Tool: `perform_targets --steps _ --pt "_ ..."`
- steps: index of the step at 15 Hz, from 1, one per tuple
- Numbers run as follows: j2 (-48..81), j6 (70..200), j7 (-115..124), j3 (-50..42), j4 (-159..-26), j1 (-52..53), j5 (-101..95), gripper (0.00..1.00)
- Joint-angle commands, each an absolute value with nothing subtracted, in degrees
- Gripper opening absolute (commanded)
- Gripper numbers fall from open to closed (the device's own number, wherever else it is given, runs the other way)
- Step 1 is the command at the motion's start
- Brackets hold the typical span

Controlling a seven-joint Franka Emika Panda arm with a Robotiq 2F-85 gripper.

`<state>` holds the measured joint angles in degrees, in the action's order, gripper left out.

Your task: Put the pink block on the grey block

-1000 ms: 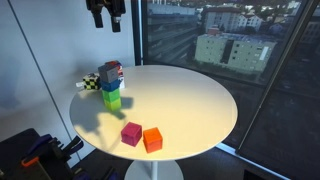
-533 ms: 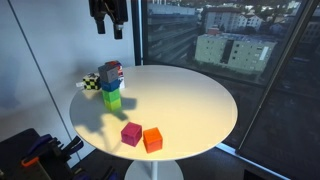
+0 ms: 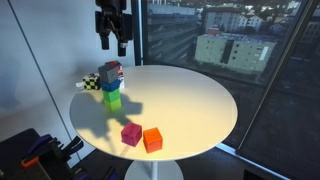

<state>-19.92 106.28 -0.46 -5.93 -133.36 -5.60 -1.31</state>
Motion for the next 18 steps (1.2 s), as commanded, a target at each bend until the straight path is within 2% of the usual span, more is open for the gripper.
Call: perform_targets --steps 1,13,18 --pt "-20.97 108.92 -2.65 -6.57 -136.9 -6.4 -3.75 1.0" --pt "-16.79 129.28 -3.26 -9.64 -148.2 -9.43 -6.54 1.0" --pt "-12.33 133.11 -3.79 -10.39 -149.6 -10.65 -7.1 1.0"
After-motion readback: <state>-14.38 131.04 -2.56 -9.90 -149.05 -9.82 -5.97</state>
